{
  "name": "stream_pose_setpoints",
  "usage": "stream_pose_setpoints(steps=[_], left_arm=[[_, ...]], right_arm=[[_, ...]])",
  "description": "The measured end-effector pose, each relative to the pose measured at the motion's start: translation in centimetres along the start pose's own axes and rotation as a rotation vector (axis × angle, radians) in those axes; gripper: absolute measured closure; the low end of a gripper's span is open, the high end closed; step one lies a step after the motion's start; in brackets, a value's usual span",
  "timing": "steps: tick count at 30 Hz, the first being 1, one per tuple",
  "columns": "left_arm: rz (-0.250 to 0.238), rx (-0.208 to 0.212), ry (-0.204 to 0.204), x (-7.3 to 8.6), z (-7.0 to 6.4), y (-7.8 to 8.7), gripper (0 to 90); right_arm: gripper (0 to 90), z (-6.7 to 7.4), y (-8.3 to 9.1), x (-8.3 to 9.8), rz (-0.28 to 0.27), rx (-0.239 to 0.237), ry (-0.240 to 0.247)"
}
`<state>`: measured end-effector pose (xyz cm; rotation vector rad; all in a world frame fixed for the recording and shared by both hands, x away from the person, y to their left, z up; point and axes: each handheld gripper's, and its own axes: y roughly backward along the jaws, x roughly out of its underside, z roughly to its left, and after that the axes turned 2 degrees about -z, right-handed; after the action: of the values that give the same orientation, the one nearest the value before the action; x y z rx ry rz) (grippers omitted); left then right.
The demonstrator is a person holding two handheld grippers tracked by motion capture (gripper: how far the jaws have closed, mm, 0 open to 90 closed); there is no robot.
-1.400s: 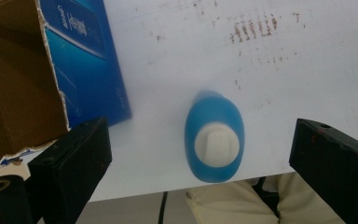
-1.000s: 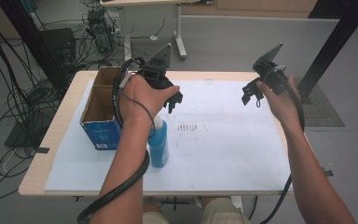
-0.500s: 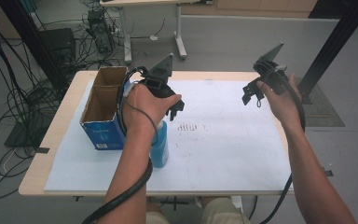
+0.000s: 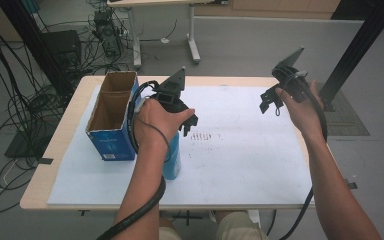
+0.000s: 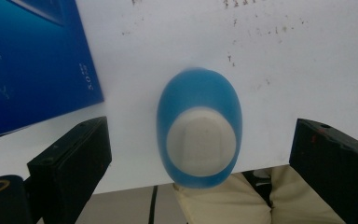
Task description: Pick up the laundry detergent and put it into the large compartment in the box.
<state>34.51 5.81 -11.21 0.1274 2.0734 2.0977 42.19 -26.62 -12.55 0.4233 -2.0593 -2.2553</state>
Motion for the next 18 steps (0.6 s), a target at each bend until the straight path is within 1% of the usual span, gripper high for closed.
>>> stream_pose_setpoints(steps=[5,10,18], left_arm=[[0.004,0.007,0.002,0.0,0.1,-0.5,5.8],[0.016,0.009,0.009,-0.1,0.1,-1.4,5.8],[0.025,0.001,0.018,-0.1,0.0,-2.7,5.9]], right_arm=[[5.8,0.1,-0.1,0.0,-0.005,0.002,0.004],[5.8,0.1,-0.2,0.1,-0.003,0.001,0.004],[5.8,0.0,-0.3,0.0,0.0,0.002,-0.003]])
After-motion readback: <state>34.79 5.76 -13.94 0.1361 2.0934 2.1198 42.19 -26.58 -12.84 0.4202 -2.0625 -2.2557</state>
